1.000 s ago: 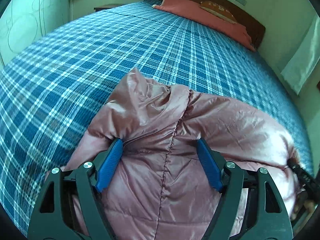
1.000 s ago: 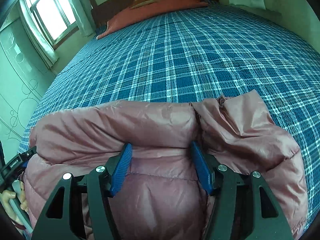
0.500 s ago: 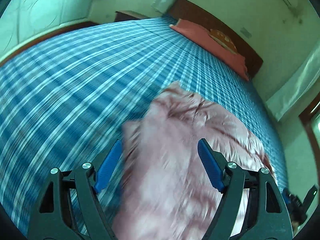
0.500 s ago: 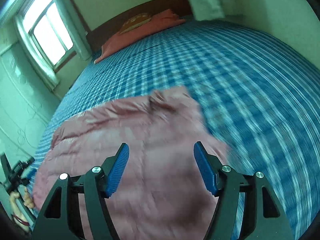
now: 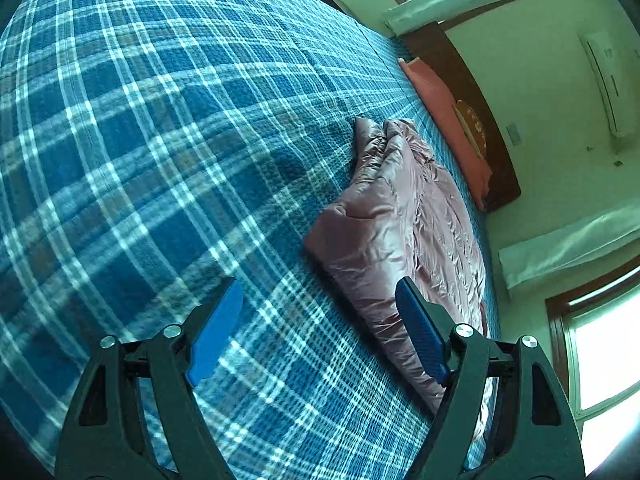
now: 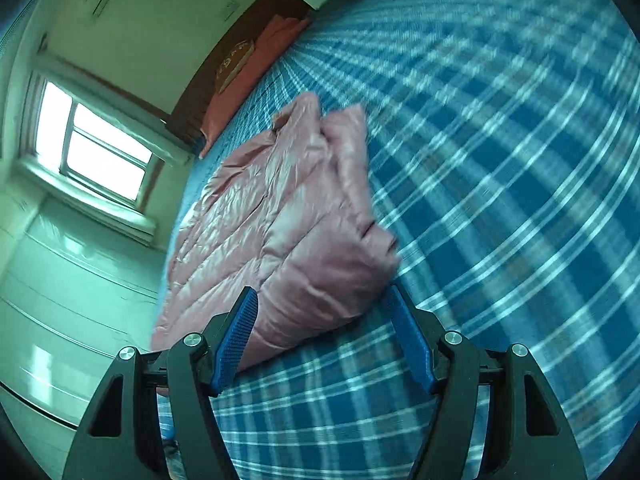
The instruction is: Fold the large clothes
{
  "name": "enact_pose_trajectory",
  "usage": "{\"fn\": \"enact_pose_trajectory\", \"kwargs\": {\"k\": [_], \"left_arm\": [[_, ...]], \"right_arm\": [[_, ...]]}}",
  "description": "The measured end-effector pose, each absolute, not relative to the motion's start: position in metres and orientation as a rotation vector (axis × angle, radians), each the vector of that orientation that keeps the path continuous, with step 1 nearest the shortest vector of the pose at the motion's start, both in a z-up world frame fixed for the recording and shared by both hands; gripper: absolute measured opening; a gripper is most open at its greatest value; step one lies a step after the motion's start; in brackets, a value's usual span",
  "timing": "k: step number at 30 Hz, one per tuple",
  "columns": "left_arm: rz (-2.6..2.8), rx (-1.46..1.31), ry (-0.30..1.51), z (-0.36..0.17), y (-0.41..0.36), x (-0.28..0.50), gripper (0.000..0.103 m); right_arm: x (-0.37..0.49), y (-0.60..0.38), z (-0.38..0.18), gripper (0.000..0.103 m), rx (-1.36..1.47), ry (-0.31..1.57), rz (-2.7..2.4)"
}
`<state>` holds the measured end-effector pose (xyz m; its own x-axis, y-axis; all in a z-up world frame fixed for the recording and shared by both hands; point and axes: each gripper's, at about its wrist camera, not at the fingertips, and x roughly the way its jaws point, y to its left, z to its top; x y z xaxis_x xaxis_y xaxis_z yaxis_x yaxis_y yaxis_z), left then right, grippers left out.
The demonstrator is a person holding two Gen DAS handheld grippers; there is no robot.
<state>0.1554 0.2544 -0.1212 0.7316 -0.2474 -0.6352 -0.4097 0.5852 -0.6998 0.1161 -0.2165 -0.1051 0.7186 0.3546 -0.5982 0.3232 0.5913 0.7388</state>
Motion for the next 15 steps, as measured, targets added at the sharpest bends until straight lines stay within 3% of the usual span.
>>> {"fn": "enact_pose_trajectory", "kwargs": {"k": [8,11,12,15], "left_arm": [[0.085,-1.015,0.764,-0.126,0.236,0.191,0.080],[0.127,-1.053,0.733,-0.133,0.238,0.198,0.073],[0.132,-1.056,0.735,-0.133,0.237,0.202,0.064],[0.117,-1.068,0.740,-0.136,0.235,0.213,0.035]], "right_arm": [[0.143,-0.210,-0.125,0.067,1.039,0.763,-0.040],[0.152,-0.209,-0.123,0.067,1.031,0.743,-0.059],[0.153,-0.209,-0.123,0.066,1.026,0.738,-0.064],[0.162,-0.210,-0.123,0.045,1.009,0.737,-0.060]]}}
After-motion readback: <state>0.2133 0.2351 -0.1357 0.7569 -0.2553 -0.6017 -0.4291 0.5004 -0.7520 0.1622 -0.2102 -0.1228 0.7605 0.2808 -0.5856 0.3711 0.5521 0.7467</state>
